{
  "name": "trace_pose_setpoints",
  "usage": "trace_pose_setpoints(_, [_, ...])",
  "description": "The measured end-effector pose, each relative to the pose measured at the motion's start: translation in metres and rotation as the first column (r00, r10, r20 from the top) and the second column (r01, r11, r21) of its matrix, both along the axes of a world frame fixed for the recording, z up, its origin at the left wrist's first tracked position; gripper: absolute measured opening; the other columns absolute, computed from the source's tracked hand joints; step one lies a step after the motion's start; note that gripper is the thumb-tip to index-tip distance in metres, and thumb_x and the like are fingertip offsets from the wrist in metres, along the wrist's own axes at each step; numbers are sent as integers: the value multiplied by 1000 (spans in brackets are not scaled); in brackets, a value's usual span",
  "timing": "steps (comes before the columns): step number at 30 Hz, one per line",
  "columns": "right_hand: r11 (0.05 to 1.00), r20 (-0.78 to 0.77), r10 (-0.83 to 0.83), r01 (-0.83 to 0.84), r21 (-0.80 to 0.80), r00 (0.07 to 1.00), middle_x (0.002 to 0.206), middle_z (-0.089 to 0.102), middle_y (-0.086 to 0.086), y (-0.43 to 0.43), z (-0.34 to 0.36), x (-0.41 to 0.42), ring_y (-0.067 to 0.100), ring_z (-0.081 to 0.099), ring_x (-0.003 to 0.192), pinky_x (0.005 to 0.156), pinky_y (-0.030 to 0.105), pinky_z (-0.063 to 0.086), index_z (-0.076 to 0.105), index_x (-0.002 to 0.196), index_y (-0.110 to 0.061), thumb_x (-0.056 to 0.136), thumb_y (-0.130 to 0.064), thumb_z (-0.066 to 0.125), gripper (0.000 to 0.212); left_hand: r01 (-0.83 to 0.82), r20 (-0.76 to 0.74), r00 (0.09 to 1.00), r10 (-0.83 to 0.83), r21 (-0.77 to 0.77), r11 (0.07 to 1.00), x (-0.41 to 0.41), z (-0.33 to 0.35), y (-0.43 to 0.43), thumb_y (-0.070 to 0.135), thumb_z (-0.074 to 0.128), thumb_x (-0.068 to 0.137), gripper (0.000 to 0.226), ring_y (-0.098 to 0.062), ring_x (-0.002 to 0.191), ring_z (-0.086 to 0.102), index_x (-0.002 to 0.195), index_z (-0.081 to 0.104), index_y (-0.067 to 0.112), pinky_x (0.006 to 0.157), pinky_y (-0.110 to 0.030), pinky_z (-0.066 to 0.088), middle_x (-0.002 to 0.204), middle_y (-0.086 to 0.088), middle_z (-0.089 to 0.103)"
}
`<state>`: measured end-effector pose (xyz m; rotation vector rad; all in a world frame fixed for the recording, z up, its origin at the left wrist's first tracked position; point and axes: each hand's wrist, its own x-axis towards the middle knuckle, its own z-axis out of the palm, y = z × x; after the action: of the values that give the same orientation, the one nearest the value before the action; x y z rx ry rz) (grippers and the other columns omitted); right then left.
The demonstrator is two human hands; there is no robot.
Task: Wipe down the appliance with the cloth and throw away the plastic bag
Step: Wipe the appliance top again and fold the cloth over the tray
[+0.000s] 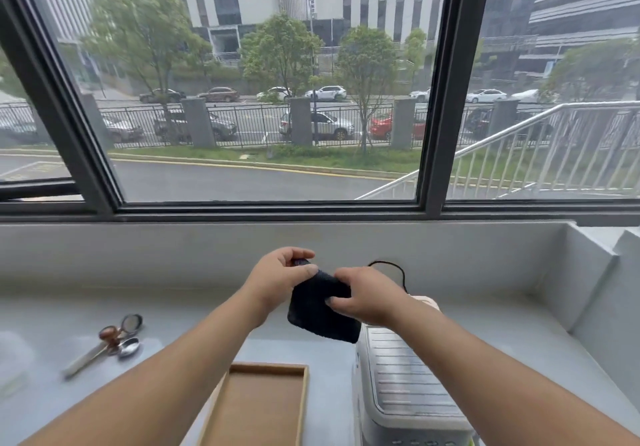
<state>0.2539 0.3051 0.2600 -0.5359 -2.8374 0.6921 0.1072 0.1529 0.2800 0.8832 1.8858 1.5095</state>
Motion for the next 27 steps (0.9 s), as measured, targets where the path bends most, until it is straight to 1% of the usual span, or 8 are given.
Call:
trace_pose_setpoints(2, [1000, 2, 10, -10, 28, 1000, 81, 67, -7, -13, -3, -15, 21, 62, 80, 65, 35, 51, 60, 88, -26, 84, -45, 62, 20, 8, -57, 998, -12, -58, 998, -15, -4, -17, 22, 85, 83, 37, -16, 94, 73, 116, 69, 28, 75, -22, 57, 110, -5, 74])
trace_pose_setpoints(6, [995, -8, 44, -43, 92, 999, 82, 66, -6, -36, -4, -46, 22, 60, 78, 66, 36, 50, 58, 88, -25, 86, -43, 63, 18, -118, -504, 861, -70, -331, 936, -47, -11, -46, 37, 82, 73, 54, -8, 96, 66, 121, 58, 41, 78, -22, 55, 106, 17, 66])
trace_pose_setpoints(10, [997, 8, 27, -27, 75, 1000, 79, 64, -7, -55, -9, -73, 20, 59, 74, 63, 35, 48, 57, 86, -26, 84, -45, 63, 20, -202, -679, 724, -126, -383, 901, -78, -15, -68, 41, 72, 77, 25, -9, 86, 63, 99, 61, 40, 71, -29, 51, 90, 17, 67])
trace_pose_setpoints(14, [999, 45, -21, 23, -26, 999, 74, 61, -7, -66, -14, -93, 18, 59, 72, 59, 33, 45, 52, 80, -27, 80, -37, 62, 14, -219, -743, 645, -180, -405, 888, -107, -26, -77, 42, 73, 85, 14, -15, 101, 55, 97, 70, 35, 86, -34, 48, 97, 11, 56])
trace_pose_setpoints(17, [977, 41, -77, 84, -198, 996, 73, 65, -7, -69, -17, -105, 13, 61, 69, 59, 30, 47, 57, 78, -29, 75, -28, 61, 5, -219, -721, 676, -156, -398, 891, -126, -35, -82, 46, 74, 81, 15, -13, 103, 47, 89, 70, 35, 90, -34, 47, 99, 12, 52])
trace_pose_setpoints(20, [915, 0, -146, 135, -381, 989, 73, 69, -9, -71, -22, -115, 10, 64, 68, 62, 27, 51, 66, 82, -27, 75, -27, 67, 7, -170, -542, 838, -63, -369, 914, -138, -42, -86, 42, 72, 70, 16, -10, 85, 64, 73, 63, 30, 73, -33, 53, 84, 11, 66])
trace_pose_setpoints(22, [853, -20, -201, 165, -495, 979, 72, 70, -9, -72, -27, -121, 9, 64, 66, 63, 26, 51, 69, 84, -24, 74, -30, 71, 11, -169, -391, 920, 25, -338, 926, -144, -48, -88, 39, 74, 68, 18, -13, 75, 69, 75, 64, 27, 68, -32, 55, 75, 8, 72])
trace_pose_setpoints(27, [704, -64, -302, 177, -688, 951, 73, 72, -4, -77, -47, -131, 13, 67, 68, 64, 28, 52, 71, 89, -17, 79, -28, 77, 16, -152, -227, 969, 95, -250, 956, -154, -72, -92, 31, 81, 78, 15, -9, 74, 69, 83, 68, 26, 65, -26, 51, 73, 14, 74])
